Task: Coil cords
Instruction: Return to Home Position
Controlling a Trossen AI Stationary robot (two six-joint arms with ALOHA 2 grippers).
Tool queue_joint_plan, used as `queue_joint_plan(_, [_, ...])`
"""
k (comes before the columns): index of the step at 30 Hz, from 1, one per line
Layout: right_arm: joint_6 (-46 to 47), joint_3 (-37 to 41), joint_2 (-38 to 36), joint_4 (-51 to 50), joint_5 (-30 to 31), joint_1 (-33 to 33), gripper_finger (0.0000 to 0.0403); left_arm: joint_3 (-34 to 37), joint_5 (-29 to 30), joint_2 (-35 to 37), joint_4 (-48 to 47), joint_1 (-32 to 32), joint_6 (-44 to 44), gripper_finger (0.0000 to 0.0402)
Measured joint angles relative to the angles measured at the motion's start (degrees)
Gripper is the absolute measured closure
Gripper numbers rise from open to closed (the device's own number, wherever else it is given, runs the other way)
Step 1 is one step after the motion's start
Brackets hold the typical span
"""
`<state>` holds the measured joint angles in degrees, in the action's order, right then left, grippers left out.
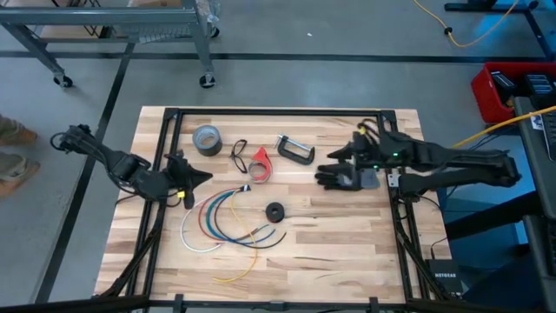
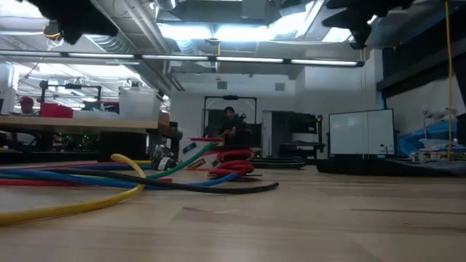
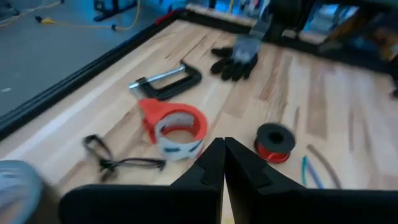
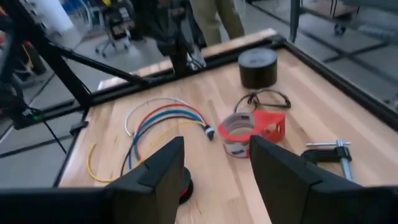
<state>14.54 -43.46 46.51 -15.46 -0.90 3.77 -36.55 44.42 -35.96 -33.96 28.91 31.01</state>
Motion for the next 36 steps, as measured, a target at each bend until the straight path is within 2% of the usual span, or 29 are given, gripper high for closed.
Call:
queue_joint_plan(7, [-0.9, 6.4, -11.1, 1.2, 0.4, 0.0, 0.0217, 13.7, -2.0, 8.3, 23.7, -0.1, -12.5, 0.0398])
queue_joint_plan(12, [0.0, 13.9, -17.9, 8.7, 0.9, 0.0, 0.0217, 21.1, -8.1, 11.2, 40.2, -1.4, -21.8, 0.0398])
queue_joint_plan(15, [0.1, 18.2, -20.8, 13.7, 0.9, 0.0, 0.0217, 23.9, -11.5, 11.8, 45.9, -2.9, -25.4, 0.0398])
queue_joint_plan(22, [1.9, 26.2, -21.8, 22.2, -0.1, 0.0, 0.0217, 27.7, -18.6, 12.0, 49.7, -8.4, -26.8, 0.0398])
queue_joint_plan(31, [1.9, 34.7, -21.4, 35.5, -0.2, 0.0, 0.0217, 31.3, -31.1, 12.0, 57.4, -16.9, -28.2, 0.0398])
queue_joint_plan(36, [2.8, 37.9, -21.3, 38.6, -0.2, 0.0, 0.0217, 31.7, -36.0, 11.9, 57.4, -20.5, -27.2, 0.0398])
